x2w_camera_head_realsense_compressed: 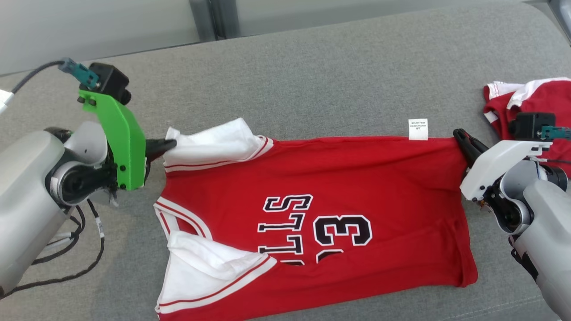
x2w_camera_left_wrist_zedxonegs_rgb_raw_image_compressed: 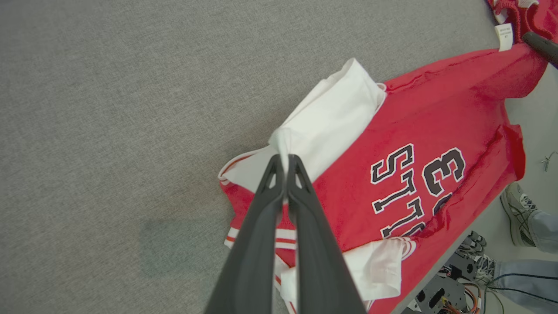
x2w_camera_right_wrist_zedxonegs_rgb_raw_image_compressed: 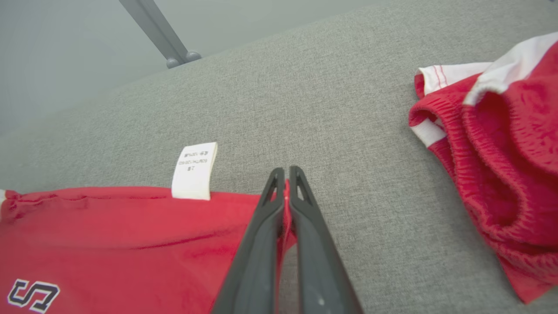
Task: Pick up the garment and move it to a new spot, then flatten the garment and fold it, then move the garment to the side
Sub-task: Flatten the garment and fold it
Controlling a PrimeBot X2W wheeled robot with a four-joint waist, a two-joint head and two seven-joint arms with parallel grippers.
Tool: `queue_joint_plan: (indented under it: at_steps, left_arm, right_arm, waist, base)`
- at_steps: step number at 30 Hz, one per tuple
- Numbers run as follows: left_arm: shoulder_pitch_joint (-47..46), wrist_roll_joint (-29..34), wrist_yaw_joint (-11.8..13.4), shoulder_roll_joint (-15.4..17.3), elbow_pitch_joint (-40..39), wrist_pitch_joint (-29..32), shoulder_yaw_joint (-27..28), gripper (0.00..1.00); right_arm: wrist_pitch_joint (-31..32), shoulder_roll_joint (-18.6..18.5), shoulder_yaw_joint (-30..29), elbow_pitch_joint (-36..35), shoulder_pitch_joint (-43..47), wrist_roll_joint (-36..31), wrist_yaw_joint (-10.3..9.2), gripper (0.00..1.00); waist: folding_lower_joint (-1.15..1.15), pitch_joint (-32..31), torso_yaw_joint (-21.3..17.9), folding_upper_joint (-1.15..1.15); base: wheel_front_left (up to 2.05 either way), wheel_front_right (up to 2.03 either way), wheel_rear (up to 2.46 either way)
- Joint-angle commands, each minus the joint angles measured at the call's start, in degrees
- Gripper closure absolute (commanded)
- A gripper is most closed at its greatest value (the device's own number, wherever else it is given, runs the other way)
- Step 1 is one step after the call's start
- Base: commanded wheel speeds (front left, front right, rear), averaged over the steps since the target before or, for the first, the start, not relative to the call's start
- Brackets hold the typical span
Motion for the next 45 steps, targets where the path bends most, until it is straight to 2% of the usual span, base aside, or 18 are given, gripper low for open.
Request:
queue_joint_plan:
  at_steps: [1, 9, 19, 34, 45]
  left_arm:
    - [1.33, -1.3, 0.03, 1.04, -1.05, 1.83, -0.66, 1.0]
    - [3.69, -6.34, 0.03, 3.1, -5.77, 10.22, -2.38, 1.0]
    - [7.06, -8.66, 1.69, 4.5, -12.31, 15.95, -4.0, 1.0]
    - [12.72, -9.49, 3.47, 4.53, -16.02, 19.84, -5.2, 1.0]
    - [14.04, -8.53, 3.46, 3.8, -14.11, 20.55, -5.46, 1.0]
  right_arm:
    - [0.25, -0.58, 0.44, 0.6, 0.97, 0.64, 0.01, 1.0]
    - [1.63, -2.42, 3.29, 2.91, 0.91, 2.3, 0.01, 1.0]
    - [6.01, -6.12, 8.27, 2.97, 1.27, 4.81, 0.01, 1.0]
    - [13.89, -10.51, 14.77, 0.26, 3.85, 9.98, 0.01, 1.0]
    - [17.91, -11.27, 16.8, 0.53, 3.83, 12.63, 0.01, 1.0]
  waist:
    - [0.0, -2.76, 1.86, 0.0]
    - [0.0, -4.6, 3.33, 0.0]
    - [0.0, -5.06, 4.12, 0.0]
    - [0.0, -6.94, 3.25, 0.0]
    - [0.0, -6.14, 3.31, 0.0]
  base:
    - [0.0, 0.0, 0.0]
    - [0.0, 0.0, 0.0]
    - [0.0, 0.0, 0.0]
    - [0.0, 0.0, 0.0]
    - [0.0, 0.0, 0.0]
